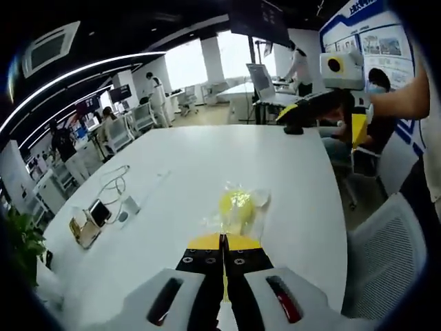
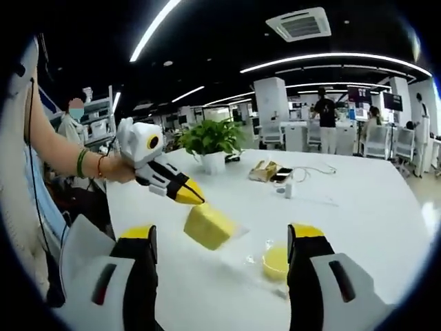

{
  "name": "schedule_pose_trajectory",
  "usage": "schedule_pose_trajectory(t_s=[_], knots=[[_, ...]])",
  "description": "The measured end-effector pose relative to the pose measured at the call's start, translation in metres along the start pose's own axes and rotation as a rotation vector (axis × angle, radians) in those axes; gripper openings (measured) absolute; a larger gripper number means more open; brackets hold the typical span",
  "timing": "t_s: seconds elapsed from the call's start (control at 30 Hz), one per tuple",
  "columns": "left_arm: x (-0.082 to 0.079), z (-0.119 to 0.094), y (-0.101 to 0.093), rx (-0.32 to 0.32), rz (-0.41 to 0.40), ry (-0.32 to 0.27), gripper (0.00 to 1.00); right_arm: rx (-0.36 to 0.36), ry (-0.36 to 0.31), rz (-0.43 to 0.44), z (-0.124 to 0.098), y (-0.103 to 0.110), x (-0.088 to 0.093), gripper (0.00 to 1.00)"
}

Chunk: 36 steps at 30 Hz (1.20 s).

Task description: Compare the silicone blocks by pressing each to a similar depth, holding the contact briefly, and releasing to observe deformation and rebound differences across the visible hardness samples.

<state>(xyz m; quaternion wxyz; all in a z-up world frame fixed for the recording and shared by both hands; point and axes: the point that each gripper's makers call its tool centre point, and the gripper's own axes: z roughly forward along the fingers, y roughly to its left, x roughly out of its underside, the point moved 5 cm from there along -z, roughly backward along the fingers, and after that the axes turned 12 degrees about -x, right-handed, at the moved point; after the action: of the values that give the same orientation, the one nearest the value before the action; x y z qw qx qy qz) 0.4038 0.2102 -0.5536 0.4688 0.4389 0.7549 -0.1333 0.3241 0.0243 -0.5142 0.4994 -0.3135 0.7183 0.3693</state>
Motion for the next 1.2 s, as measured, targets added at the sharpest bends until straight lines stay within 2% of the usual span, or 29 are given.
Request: schedule_pose_trajectory(t_s=[0.2, 0.27, 0.3, 0.37, 0.63, 0.93, 1.2], knots=[[0.014, 0.016, 0.0, 0.01, -0.03, 0.018, 0.0, 0.054, 0.009, 0.041, -0.019, 0.003, 0.013, 0.71], [0.013, 0.018, 0.003, 0.01, -0.073, -0.015, 0.0, 0.071, 0.015, 0.047, -0.025, 0.004, 0.016, 0.71], [0.014, 0.019, 0.009, 0.001, -0.09, 0.0, 0.0, 0.077, 0.017, 0.053, -0.027, 0.005, 0.018, 0.7], [0.015, 0.021, 0.018, -0.022, -0.07, -0.001, 0.0, 0.091, 0.017, 0.061, -0.031, 0.004, 0.02, 0.7], [0.03, 0.028, 0.048, -0.064, -0.11, 0.003, 0.0, 0.113, 0.046, 0.091, -0.036, 0.007, 0.033, 0.69], [0.066, 0.052, 0.09, -0.104, -0.161, 0.037, 0.0, 0.148, 0.085, 0.153, -0.038, 0.009, 0.055, 0.69], [0.101, 0.068, 0.101, -0.077, -0.181, 0.108, 0.0, 0.171, 0.12, 0.191, -0.038, 0.008, 0.07, 0.68]])
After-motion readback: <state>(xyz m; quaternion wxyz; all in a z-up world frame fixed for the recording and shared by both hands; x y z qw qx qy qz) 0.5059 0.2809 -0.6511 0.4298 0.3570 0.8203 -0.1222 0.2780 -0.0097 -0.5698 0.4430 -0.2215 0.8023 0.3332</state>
